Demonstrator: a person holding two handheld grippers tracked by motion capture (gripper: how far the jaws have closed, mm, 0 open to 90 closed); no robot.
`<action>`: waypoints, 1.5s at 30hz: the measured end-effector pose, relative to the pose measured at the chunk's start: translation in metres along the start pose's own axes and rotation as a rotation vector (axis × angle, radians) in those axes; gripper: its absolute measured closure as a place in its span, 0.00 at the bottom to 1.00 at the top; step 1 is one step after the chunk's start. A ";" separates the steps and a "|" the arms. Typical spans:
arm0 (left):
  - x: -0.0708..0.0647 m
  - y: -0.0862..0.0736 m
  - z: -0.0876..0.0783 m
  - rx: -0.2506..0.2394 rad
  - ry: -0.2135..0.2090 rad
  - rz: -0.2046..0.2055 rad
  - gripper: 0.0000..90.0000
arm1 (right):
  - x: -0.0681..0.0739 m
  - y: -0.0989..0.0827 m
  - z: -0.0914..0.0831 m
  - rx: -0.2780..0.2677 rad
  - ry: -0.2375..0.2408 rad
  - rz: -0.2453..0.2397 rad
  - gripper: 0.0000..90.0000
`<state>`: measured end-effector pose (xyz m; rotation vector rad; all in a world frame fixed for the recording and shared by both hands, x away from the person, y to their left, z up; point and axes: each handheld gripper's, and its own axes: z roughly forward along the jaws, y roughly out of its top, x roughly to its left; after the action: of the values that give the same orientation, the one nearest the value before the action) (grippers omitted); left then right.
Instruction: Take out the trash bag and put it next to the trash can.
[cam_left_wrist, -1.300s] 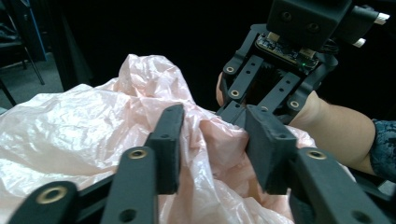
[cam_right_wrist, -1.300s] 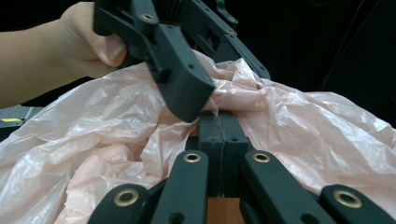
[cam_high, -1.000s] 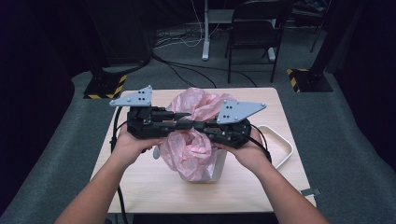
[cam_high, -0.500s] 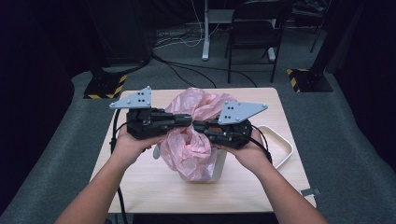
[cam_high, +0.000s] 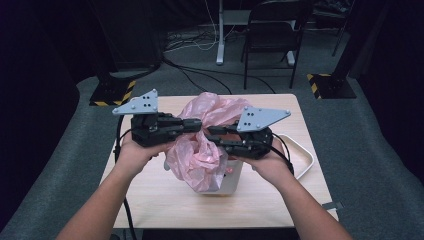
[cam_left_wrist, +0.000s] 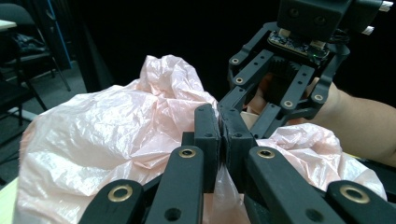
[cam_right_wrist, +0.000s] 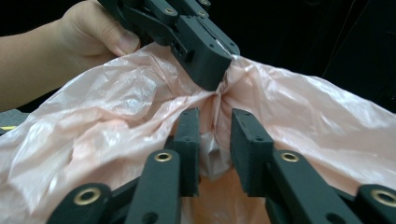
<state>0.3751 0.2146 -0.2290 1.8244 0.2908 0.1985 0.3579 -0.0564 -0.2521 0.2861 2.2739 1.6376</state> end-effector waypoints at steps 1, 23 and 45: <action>0.001 0.001 -0.002 -0.002 0.005 0.001 0.97 | 0.000 0.001 -0.001 0.000 -0.006 -0.002 0.74; 0.011 0.008 -0.028 -0.046 0.075 -0.006 0.97 | -0.005 -0.005 -0.020 -0.008 -0.049 0.017 0.66; 0.015 0.018 -0.065 -0.108 0.134 -0.008 0.97 | -0.010 -0.013 -0.020 0.026 -0.070 0.046 0.47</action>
<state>0.3727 0.2741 -0.1945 1.7060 0.3746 0.3253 0.3605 -0.0816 -0.2575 0.3986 2.2537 1.5946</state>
